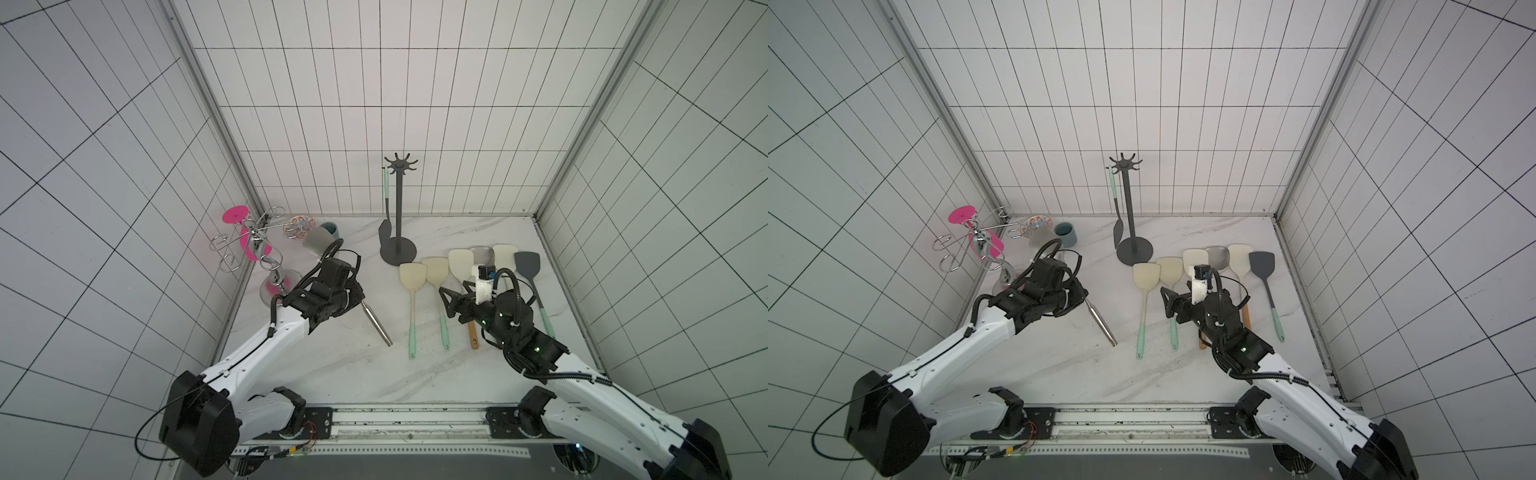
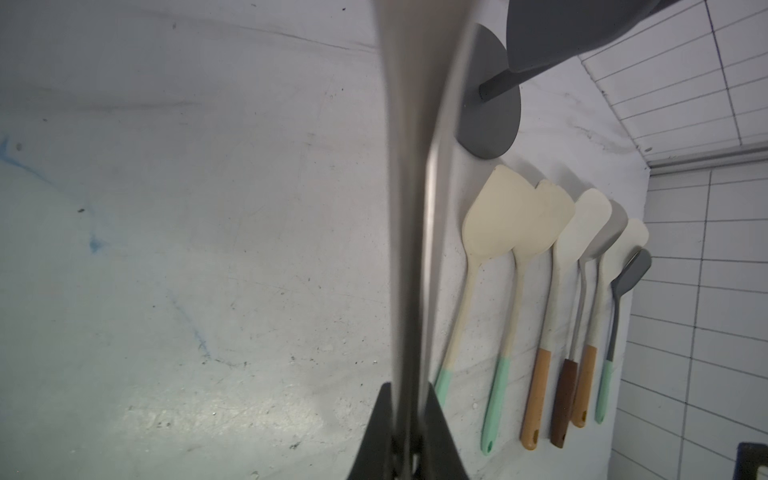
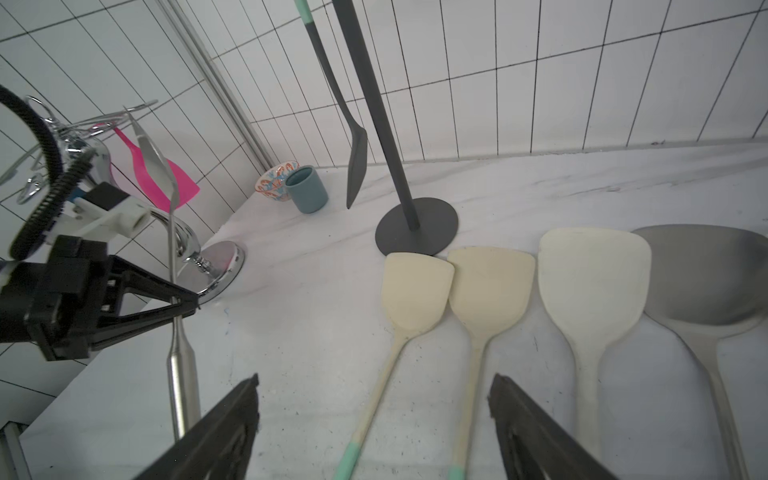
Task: Take the spatula off the kitchen utensil rack
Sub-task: Place the spatula at the center of the board.
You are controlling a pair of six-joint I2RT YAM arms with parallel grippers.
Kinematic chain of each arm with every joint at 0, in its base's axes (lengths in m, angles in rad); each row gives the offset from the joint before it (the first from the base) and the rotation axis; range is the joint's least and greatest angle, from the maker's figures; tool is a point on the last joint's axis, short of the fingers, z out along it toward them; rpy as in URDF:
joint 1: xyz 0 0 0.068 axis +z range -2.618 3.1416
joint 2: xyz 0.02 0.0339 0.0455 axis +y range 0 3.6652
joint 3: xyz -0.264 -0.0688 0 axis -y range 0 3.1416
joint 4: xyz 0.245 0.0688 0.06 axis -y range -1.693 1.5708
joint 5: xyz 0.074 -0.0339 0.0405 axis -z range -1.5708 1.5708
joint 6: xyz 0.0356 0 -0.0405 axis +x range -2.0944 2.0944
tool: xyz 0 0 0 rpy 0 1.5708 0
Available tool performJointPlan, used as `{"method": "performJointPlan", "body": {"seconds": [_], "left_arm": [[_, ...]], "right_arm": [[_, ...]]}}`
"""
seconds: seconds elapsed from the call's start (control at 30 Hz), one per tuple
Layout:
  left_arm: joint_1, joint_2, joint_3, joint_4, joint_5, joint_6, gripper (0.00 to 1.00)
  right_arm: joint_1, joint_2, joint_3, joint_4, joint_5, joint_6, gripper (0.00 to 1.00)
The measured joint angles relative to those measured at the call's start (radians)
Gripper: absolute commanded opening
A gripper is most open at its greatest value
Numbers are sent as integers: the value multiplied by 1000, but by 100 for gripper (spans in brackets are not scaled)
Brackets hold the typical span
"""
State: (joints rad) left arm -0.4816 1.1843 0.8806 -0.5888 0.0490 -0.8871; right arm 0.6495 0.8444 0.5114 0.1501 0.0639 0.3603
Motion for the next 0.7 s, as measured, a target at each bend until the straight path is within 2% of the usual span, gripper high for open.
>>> {"method": "performJointPlan", "body": {"seconds": [0.1,0.17,0.33,0.7], "left_arm": [[-19,-11,0,-27,-19,113,0],[-26,-8,0,-41,-23,169,0],[-35,10,0,-69,-23,260,0],[-41,118,41,-102,-63,346,0]], "right_arm": [[-51,42,0,-14,-41,6,88],[-74,64,0,-15,-60,15,93],[-93,75,-6,8,-69,23,99],[-93,74,-71,80,150,133,99]]}}
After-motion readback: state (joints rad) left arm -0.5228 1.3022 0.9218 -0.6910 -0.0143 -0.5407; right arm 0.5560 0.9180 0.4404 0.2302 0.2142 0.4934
